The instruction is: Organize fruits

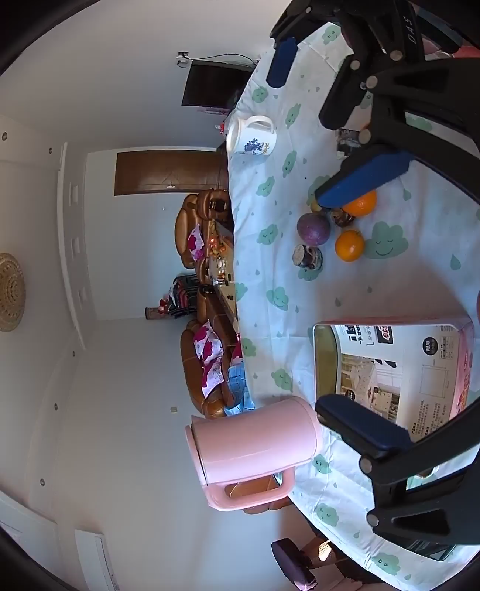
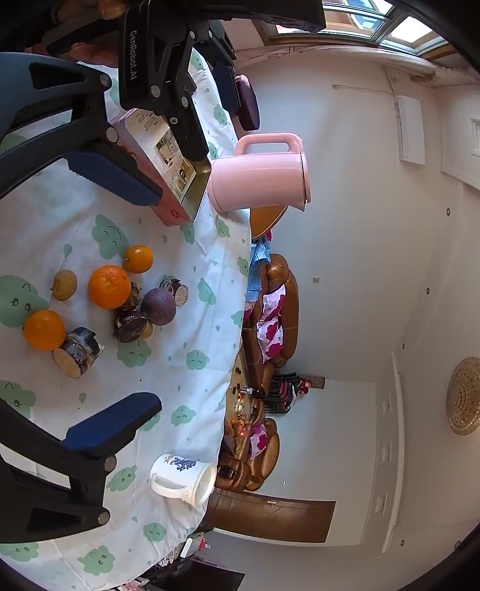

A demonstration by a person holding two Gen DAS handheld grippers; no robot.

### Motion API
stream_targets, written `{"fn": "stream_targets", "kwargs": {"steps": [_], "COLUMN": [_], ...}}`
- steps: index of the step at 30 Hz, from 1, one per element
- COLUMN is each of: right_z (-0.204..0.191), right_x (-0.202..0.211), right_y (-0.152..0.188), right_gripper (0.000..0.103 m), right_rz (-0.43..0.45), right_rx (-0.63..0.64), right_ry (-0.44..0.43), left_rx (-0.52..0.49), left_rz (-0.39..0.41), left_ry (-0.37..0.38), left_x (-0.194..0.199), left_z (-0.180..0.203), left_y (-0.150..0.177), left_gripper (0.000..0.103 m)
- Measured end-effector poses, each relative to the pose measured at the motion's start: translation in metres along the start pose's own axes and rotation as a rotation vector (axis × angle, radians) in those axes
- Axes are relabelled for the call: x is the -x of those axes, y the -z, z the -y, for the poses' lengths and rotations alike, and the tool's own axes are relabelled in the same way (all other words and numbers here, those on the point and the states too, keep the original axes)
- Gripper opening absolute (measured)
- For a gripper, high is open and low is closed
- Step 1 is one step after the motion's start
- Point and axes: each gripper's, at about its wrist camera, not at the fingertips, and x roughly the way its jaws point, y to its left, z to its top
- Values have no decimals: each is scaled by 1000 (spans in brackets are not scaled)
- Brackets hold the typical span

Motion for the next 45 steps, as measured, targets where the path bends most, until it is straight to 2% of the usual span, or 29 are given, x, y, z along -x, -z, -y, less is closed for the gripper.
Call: {"fn": "stream_targets", "kwargs": {"steps": [9,19,45], "right_z": [0,3,1], "right_x": [-1,8,6], "right_y": [1,4,9], "right_gripper": [102,102,102], "right_rz": [-18,26,10], "right_rx": [-2,-36,-44], "right_ry": [-6,9,-1], "left_rx": [11,-4,-16], "left_rz": [-9,-7,-12], "left_ry": [9,7,6], "left_x": [-1,-1,-2], "left_z": [-2,5,7], "left_y": [4,8,6], "left_gripper": [103,103,103]}}
